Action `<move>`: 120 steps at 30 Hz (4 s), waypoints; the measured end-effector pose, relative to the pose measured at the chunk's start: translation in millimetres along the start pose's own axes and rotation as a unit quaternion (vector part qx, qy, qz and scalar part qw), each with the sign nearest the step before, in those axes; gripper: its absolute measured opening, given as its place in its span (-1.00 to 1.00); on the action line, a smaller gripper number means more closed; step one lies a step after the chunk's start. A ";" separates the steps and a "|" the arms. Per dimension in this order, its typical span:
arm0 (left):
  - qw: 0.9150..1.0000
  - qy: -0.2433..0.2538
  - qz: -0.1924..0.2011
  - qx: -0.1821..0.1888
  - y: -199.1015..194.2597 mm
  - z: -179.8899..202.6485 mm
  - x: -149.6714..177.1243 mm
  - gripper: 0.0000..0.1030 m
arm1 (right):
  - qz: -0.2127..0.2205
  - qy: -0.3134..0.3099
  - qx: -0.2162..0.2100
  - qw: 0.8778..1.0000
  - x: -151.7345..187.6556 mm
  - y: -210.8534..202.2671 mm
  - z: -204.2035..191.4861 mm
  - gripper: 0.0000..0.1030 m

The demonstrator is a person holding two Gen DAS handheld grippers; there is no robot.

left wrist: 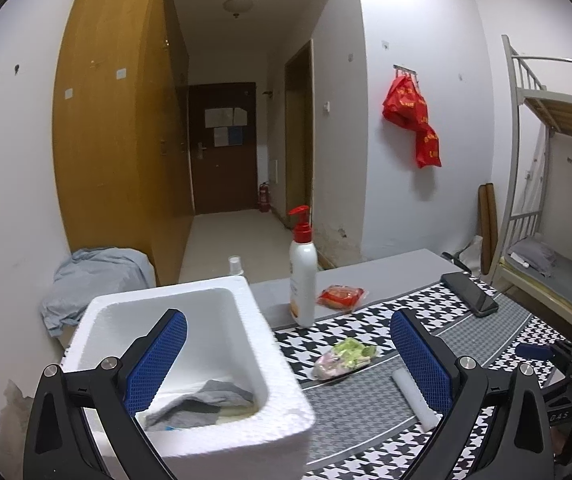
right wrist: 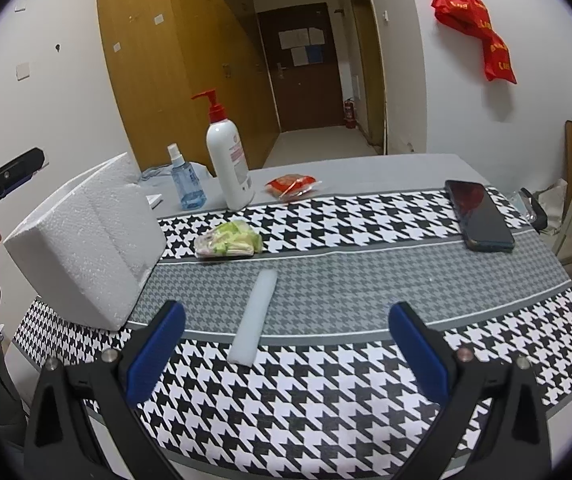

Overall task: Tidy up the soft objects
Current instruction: 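Withdraw both tools from the box toward the white foam stick, then move the open left tool down toward the green-and-pink wrapped packet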

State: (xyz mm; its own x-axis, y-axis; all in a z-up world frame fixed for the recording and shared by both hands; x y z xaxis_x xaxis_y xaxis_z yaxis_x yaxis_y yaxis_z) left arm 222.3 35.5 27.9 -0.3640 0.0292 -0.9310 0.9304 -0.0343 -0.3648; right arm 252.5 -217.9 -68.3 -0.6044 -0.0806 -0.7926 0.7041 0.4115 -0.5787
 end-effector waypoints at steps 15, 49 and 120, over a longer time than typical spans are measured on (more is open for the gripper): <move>0.998 0.039 -0.007 0.044 14.0 49.7 5.2 0.98 | -0.006 -0.008 -0.010 1.000 10.1 -2.7 6.7 0.99; 0.994 0.058 -0.077 0.058 74.9 83.9 20.0 0.97 | -0.025 -0.050 -0.060 0.997 24.0 15.4 -10.8 0.99; 0.978 0.043 -0.199 0.050 176.0 61.8 77.1 0.54 | -0.072 -0.090 -0.086 0.990 21.9 53.2 -23.4 0.96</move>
State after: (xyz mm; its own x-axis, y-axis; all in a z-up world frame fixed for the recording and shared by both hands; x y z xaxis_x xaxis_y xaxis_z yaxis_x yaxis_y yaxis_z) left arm 355.4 -30.0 -109.0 -0.6875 0.1446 -0.7116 0.7053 -0.1004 -0.7018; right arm 268.0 -176.6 -112.0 -0.6065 -0.3044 -0.7345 0.5320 0.5312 -0.6594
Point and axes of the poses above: each gripper's, at about its wrist camera, not at the fingertips, and y roughly the way its jaws point, z to its right, x to its underside, the point moved 4 cm from there along y, roughly the way its jaws point, and after that the axes turned 1 degree about -x, right-handed, at the moved point
